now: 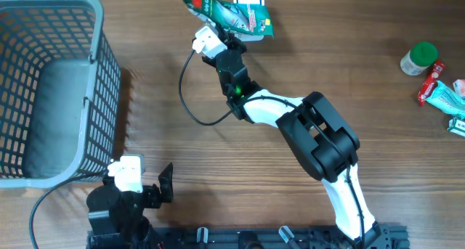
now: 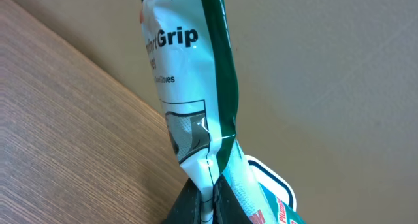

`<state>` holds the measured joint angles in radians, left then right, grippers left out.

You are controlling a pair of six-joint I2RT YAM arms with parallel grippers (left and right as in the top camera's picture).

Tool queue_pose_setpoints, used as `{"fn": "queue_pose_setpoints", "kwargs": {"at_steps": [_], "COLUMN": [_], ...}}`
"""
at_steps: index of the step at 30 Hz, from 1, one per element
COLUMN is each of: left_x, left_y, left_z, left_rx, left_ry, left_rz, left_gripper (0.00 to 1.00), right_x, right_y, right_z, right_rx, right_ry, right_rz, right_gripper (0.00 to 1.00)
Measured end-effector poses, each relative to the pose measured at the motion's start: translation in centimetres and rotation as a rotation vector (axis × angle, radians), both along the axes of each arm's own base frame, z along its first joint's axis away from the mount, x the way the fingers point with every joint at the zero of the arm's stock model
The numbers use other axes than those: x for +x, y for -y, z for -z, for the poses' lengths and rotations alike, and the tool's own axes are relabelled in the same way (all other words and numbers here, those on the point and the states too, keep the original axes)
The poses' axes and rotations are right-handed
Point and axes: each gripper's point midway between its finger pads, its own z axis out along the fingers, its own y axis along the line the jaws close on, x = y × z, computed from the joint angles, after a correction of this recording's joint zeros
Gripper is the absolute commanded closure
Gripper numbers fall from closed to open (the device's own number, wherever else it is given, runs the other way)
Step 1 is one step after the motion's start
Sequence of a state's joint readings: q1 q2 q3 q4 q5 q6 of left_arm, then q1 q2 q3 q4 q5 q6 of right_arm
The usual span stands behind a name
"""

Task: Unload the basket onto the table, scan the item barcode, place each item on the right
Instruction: 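Raise the pack and hold its back in front of the scanner, then carry the gloves pack to the right edge and release it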

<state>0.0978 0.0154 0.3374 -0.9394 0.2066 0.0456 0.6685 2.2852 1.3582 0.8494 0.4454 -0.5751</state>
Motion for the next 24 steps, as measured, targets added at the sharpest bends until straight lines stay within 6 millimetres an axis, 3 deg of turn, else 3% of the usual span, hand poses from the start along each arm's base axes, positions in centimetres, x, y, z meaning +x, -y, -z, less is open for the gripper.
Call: {"fn": "queue_pose_setpoints", "kwargs": {"at_steps": [4, 10, 13, 14, 15, 18, 20, 22, 23, 24], "left_x": [0.0, 0.0, 0.0, 0.0, 0.0, 0.0, 0.0, 0.0, 0.0, 0.0], "left_y": [0.0, 0.0, 0.0, 0.0, 0.0, 0.0, 0.0, 0.0, 0.0, 0.0], "left_z": [0.0, 0.0, 0.0, 0.0, 0.0, 0.0, 0.0, 0.0, 0.0, 0.0], "left_rx": [0.0, 0.0, 0.0, 0.0, 0.0, 0.0, 0.0, 0.0, 0.0, 0.0], "left_ry": [0.0, 0.0, 0.0, 0.0, 0.0, 0.0, 0.0, 0.0, 0.0, 0.001], "left_rz": [0.0, 0.0, 0.0, 0.0, 0.0, 0.0, 0.0, 0.0, 0.0, 0.0], "left_gripper": [0.0, 0.0, 0.0, 0.0, 0.0, 0.0, 0.0, 0.0, 0.0, 0.0], "right_x": [0.2, 1.4, 0.3, -0.9, -2.2, -6.6, -10.8, -14.7, -16.4, -17.3], "right_y": [0.3, 2.5, 2.3, 3.0, 4.2, 9.8, 14.9, 21.3, 25.6, 28.5], "right_z": [1.2, 3.2, 5.2, 5.7, 4.6, -4.9, -10.9, -12.5, -12.2, -11.8], "right_rx": [0.052, 0.221, 0.26, 0.248, 0.25, 0.31, 0.389, 0.415, 0.421, 0.422], "right_ry": [-0.063, -0.183, -0.31, -0.399, -0.461, -0.514, -0.525, -0.583, -0.605, -0.611], "right_rz": [-0.006, 0.03, 0.061, 0.105, 0.166, 0.337, 0.44, 0.601, 0.737, 0.839], "right_gripper": [0.95, 0.96, 0.96, 0.96, 0.96, 0.95, 0.95, 0.95, 0.96, 0.95]}}
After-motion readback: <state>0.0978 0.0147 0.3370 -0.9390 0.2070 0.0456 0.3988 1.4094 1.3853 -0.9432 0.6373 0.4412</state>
